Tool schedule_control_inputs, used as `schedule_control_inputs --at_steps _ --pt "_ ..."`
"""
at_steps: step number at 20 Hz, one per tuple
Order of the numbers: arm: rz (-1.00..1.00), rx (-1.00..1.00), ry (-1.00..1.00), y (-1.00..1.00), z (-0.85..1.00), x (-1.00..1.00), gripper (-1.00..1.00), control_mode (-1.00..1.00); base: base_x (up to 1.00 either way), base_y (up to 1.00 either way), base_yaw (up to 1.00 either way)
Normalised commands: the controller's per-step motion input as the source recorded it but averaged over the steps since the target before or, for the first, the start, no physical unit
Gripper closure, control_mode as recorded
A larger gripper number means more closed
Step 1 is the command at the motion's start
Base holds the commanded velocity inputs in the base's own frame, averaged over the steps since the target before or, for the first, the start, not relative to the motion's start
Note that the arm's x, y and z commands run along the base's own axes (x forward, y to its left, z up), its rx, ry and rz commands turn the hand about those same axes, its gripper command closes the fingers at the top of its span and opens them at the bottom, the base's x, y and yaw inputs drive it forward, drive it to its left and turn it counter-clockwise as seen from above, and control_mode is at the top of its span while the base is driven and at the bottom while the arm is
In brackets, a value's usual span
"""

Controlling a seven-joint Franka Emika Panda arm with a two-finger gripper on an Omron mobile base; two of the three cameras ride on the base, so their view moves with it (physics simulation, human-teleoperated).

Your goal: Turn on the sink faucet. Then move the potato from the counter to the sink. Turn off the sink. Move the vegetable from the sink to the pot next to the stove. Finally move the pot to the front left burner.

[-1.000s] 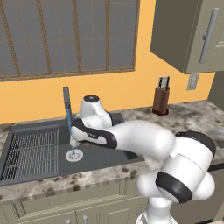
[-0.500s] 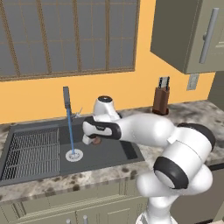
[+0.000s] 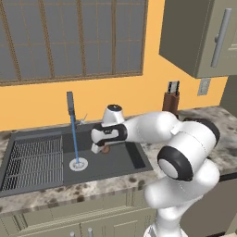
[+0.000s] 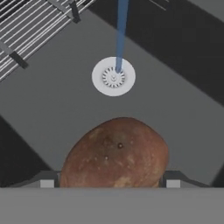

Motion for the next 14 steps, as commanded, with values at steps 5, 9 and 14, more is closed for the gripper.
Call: schedule_control_inputs --at_steps 5,9,14 --pt "0.00 -0.03 0.01 0.00 -0.30 0.23 1.00 -1.00 0.00 0.00 0.00" --pt "-0.03 0.00 0.02 0.00 -0.28 0.35 1.00 -1.00 0.00 0.00 0.00" --pt "-0.05 0.00 0.00 0.00 -0.34 0.32 1.00 -1.00 0.00 0.00 0.00"
